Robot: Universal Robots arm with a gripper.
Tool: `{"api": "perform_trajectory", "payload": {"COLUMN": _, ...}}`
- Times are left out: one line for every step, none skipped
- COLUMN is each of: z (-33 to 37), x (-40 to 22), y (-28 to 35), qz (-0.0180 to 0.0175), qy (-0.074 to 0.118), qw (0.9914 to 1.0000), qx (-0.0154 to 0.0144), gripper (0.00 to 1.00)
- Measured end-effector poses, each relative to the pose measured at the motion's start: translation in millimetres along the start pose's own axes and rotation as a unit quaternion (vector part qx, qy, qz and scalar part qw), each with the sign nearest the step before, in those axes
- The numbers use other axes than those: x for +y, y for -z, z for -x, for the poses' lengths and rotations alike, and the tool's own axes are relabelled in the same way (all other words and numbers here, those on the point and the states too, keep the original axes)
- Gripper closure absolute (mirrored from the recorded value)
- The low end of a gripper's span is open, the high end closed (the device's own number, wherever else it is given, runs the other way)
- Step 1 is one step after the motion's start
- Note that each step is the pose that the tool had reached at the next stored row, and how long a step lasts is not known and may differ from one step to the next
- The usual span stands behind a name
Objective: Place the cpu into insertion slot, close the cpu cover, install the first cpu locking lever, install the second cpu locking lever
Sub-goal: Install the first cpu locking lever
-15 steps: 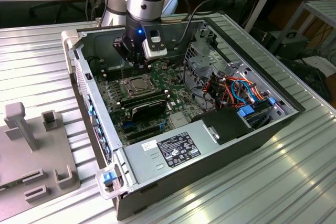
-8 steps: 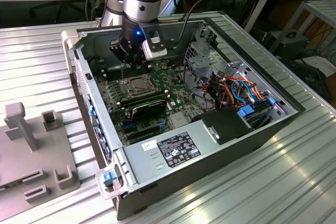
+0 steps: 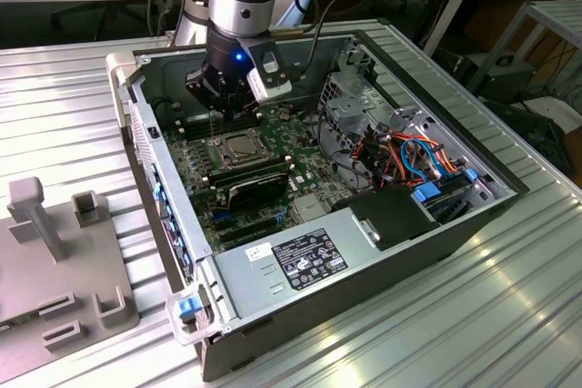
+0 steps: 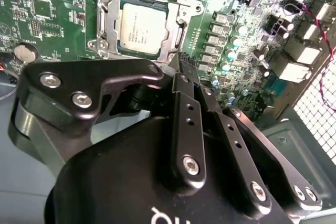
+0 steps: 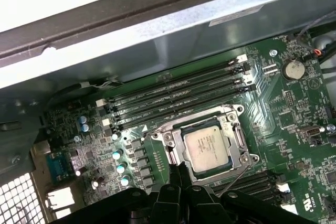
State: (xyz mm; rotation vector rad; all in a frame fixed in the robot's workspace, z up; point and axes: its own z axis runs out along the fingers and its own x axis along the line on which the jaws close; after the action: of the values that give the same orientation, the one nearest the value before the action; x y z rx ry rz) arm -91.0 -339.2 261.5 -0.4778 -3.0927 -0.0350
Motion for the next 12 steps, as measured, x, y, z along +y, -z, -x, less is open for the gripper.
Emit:
{"api": "perform_trajectory", "payload": {"z": 0.0, "x": 0.0, "y": 0.1, "qz": -0.0001, "qy": 0.000, "qw": 1.00000, "qx": 0.0000, "gripper": 0.89}}
{"api": "perform_trajectory", "payload": {"z": -0.1, "x": 0.0, "y": 0.1, "qz": -0.0001, "qy": 0.000, "qw": 1.00000, "qx": 0.0000, "gripper": 0.89}}
{"api": "perform_trajectory", "payload": {"z": -0.1, "x": 0.0, "y": 0.1, "qz": -0.0001, "qy": 0.000, "qw": 1.00000, "qx": 0.0000, "gripper": 0.89}}
{"api": "perform_trajectory", "payload": {"z": -0.1, "x": 0.0, "y": 0.1, "qz": -0.0002, "qy": 0.000, "qw": 1.00000, "qx": 0.0001, "gripper": 0.89}}
{"api": "perform_trajectory", "payload": {"z": -0.1, "x": 0.0, "y": 0.1, "qz": -0.0001, "qy": 0.000, "qw": 1.00000, "qx": 0.0001, "gripper": 0.89}}
{"api": "perform_trajectory", "payload": {"z": -0.1, "x": 0.0, "y": 0.1, "qz": -0.0001, "qy": 0.000, "qw": 1.00000, "qx": 0.0001, "gripper": 0.89}}
{"api": "perform_trajectory", "payload": {"z": -0.1, "x": 0.0, "y": 0.1, "qz": -0.0002, "qy": 0.000, "qw": 1.00000, "qx": 0.0001, "gripper": 0.89}}
{"api": "perform_trajectory", "payload": {"z": -0.1, "x": 0.0, "y": 0.1, "qz": -0.0001, "qy": 0.001, "qw": 1.00000, "qx": 0.0001, "gripper": 0.89}}
{"api": "perform_trajectory", "payload": {"z": -0.1, "x": 0.0, "y": 0.1, "qz": -0.0002, "qy": 0.000, "qw": 1.00000, "qx": 0.0001, "gripper": 0.89}}
{"api": "perform_trajectory", "payload": {"z": -0.1, "x": 0.0, "y": 0.1, "qz": -0.0002, "qy": 0.000, "qw": 1.00000, "qx": 0.0000, "gripper": 0.89}}
{"api": "perform_trajectory", "payload": {"z": -0.1, "x": 0.0, "y": 0.1, "qz": -0.0002, "qy": 0.001, "qw": 1.00000, "qx": 0.0001, "gripper": 0.89}}
{"api": "perform_trajectory", "payload": {"z": -0.1, "x": 0.0, "y": 0.1, "qz": -0.0001, "qy": 0.001, "qw": 1.00000, "qx": 0.0000, "gripper": 0.89}}
